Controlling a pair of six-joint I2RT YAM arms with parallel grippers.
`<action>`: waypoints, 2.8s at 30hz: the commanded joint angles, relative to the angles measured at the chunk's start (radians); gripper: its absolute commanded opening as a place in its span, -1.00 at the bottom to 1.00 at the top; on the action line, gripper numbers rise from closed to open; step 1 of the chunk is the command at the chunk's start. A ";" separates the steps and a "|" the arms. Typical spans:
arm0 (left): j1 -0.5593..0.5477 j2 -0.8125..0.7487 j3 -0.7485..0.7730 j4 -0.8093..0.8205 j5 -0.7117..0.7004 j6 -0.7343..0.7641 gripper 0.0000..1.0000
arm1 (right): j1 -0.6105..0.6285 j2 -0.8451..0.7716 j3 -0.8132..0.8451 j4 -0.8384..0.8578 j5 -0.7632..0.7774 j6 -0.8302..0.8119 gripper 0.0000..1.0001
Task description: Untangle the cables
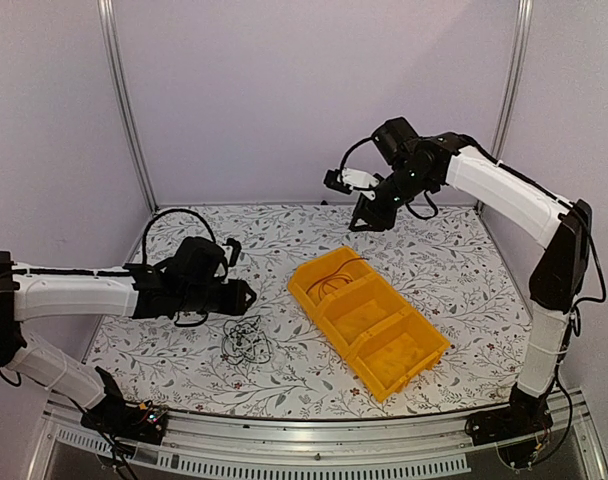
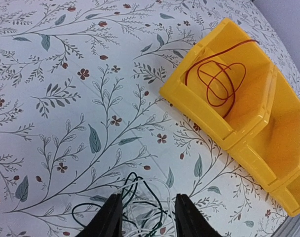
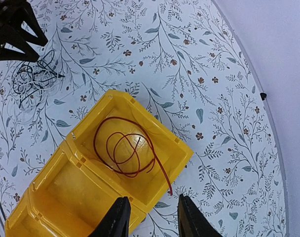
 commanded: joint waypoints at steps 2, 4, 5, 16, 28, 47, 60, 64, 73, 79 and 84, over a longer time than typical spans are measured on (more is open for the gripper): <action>0.018 0.005 0.008 -0.081 0.034 -0.001 -0.30 | 0.000 -0.025 -0.145 0.087 0.025 -0.068 -0.40; 0.027 0.007 0.023 -0.146 0.037 -0.020 -0.30 | 0.001 -0.019 -0.177 0.102 0.020 -0.076 -0.41; 0.033 0.010 0.035 -0.187 0.038 -0.036 -0.30 | 0.000 -0.016 -0.185 0.106 0.009 -0.074 -0.40; 0.054 -0.009 0.067 -0.435 0.125 -0.182 -0.32 | 0.002 0.028 -0.159 0.103 -0.086 -0.012 -0.40; 0.059 0.074 0.065 -0.414 0.141 -0.212 -0.52 | 0.003 0.047 -0.147 0.110 -0.118 0.007 -0.39; 0.063 -0.369 0.051 -0.188 -0.045 0.076 -1.00 | 0.077 0.105 0.106 0.217 -0.498 0.145 -0.09; 0.064 -0.381 0.072 -0.086 0.167 0.093 -1.00 | 0.238 0.269 0.162 0.504 -0.596 0.223 0.29; 0.064 -0.390 0.065 -0.073 0.189 0.083 -1.00 | 0.251 0.280 0.129 0.553 -0.634 0.247 0.12; 0.062 -0.400 0.042 -0.054 0.211 0.062 -1.00 | 0.259 0.299 0.085 0.593 -0.641 0.324 -0.15; 0.062 -0.392 0.040 -0.035 0.215 0.062 -1.00 | 0.261 0.306 0.060 0.609 -0.645 0.340 -0.37; 0.062 -0.398 0.033 -0.026 0.205 0.060 -1.00 | 0.263 0.312 0.072 0.617 -0.626 0.338 -0.76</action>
